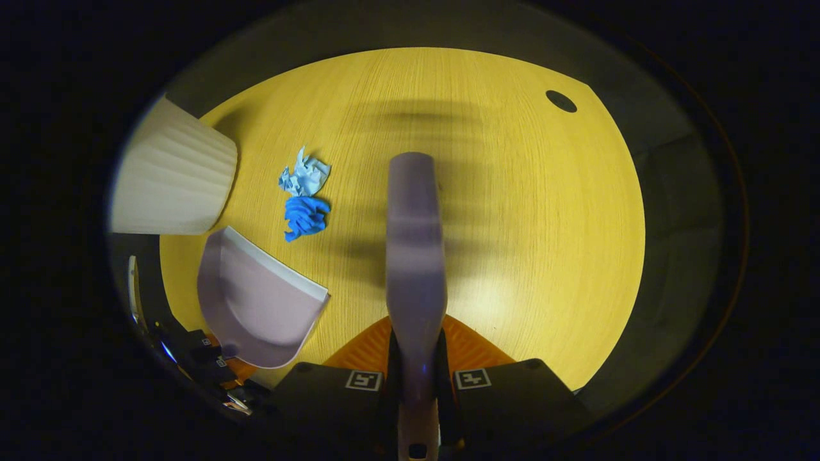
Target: Pick up the small broom and dustpan from the desktop, sweep the trash into the dustpan with the broom, and then empty the trash into the garbage bin.
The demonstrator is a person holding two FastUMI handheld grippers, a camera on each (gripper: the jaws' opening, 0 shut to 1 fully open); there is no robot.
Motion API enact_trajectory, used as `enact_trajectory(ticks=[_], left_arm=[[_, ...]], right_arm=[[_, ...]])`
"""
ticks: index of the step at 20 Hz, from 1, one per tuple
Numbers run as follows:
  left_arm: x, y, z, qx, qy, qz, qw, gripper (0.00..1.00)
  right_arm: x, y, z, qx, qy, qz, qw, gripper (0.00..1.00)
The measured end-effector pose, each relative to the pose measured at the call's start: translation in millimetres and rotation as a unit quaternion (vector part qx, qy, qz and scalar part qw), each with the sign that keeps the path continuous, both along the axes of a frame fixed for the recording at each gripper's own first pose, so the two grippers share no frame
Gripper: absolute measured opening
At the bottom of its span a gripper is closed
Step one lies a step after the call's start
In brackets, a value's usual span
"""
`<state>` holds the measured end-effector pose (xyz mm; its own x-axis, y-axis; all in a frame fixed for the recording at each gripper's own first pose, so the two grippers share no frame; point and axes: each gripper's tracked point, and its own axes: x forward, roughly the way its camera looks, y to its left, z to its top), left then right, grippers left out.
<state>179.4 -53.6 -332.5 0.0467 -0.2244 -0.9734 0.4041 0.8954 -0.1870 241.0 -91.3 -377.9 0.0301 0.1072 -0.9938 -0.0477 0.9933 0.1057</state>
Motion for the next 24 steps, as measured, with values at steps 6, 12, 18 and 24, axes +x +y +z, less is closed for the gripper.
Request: enact_trajectory(ticks=[6,12,18,24], left_arm=[[32.6,22.8,4.1,0.029,0.008,-0.084,0.996,0.29],[63.1,32.3,7.6,0.06,0.014,-0.141,0.988,0.3],[92.3,47.1,8.7,0.079,0.012,-0.221,0.972,0.29],[93.6,52.2,6.5,0.079,-0.001,-0.252,0.964,0.29]], right_arm=[[50.8,10.8,-13.1,0.012,0.003,0.006,1.0,0.27],[91.0,10.3,-11.9,0.025,0.011,-0.005,1.0,0.26],[49.7,26.8,-26.5,0.01,0.044,0.16,0.986,0.26],[17.0,49.5,-25.3,0.021,0.055,0.305,0.95,0.26]])
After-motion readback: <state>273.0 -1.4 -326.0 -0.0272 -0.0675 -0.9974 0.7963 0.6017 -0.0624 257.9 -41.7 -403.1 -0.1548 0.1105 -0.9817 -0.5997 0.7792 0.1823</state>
